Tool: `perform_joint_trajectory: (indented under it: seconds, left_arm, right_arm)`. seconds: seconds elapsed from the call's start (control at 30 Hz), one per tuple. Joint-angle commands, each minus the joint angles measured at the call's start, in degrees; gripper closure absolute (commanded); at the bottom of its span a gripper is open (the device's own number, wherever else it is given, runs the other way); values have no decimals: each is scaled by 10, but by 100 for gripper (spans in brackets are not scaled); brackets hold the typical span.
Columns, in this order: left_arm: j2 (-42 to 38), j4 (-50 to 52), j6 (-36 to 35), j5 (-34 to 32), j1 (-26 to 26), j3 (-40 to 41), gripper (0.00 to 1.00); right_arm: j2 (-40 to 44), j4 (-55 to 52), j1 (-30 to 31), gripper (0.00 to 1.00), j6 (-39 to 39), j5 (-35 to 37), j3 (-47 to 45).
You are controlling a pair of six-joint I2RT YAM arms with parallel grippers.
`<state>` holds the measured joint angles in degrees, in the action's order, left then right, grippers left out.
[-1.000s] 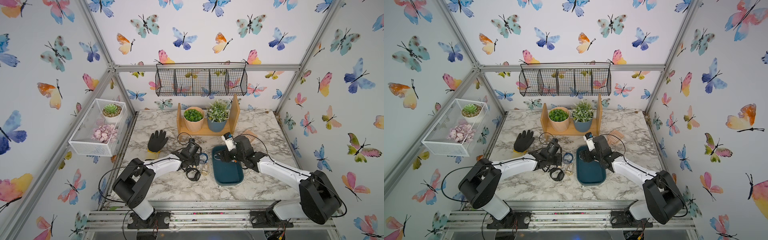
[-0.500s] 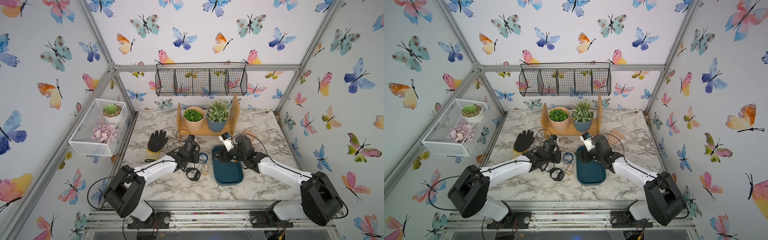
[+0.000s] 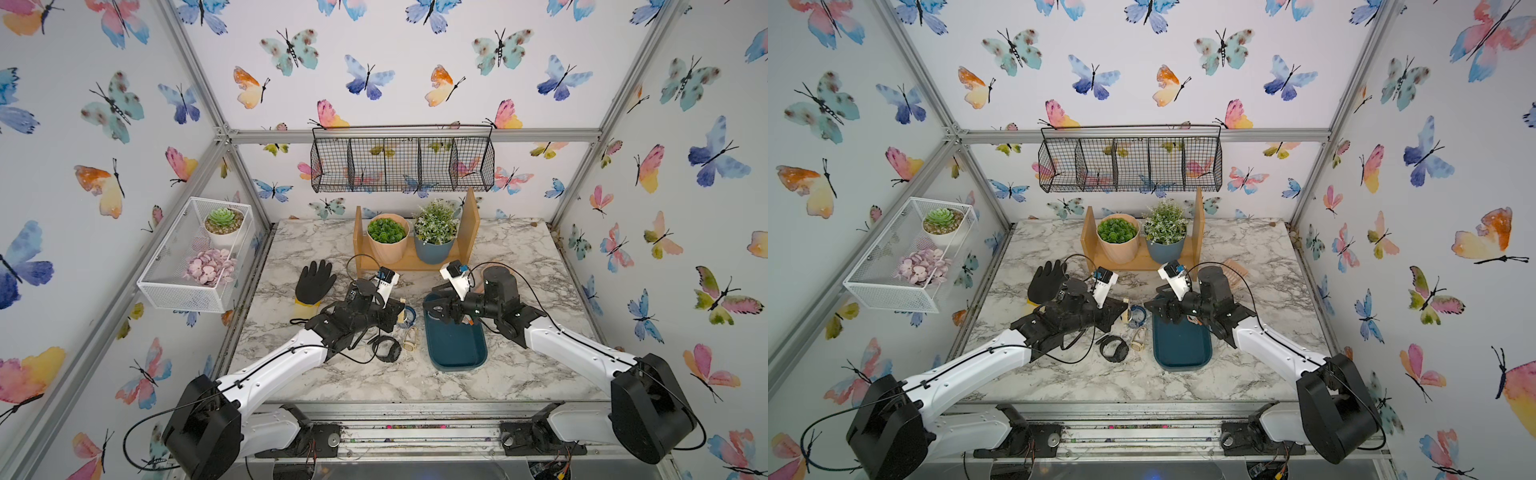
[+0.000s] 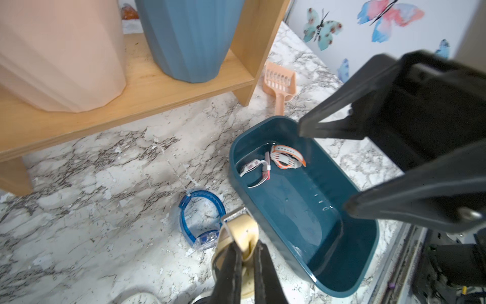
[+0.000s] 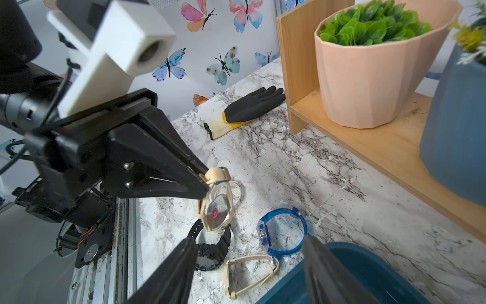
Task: Put the watch into the storage box
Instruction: Pick up the watch at the center of the board.
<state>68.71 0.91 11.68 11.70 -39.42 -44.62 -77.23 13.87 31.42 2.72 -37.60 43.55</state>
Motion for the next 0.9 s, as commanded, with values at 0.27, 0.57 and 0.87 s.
perform_joint_trajectory:
  seconds: [0.27, 0.57, 0.87]
  left_arm:
    - [-17, -34, -21, 85, 4, 1, 98]
    - [-9, -48, -15, 111, 3, 0, 96]
    - [-4, -64, -6, 119, 0, 7, 95]
  right_arm:
    - [-25, 23, 21, 44, -27, -14, 0]
    - [-53, 58, 45, 52, -13, -11, 6]
    - [-76, 72, 65, 67, -9, -10, 23]
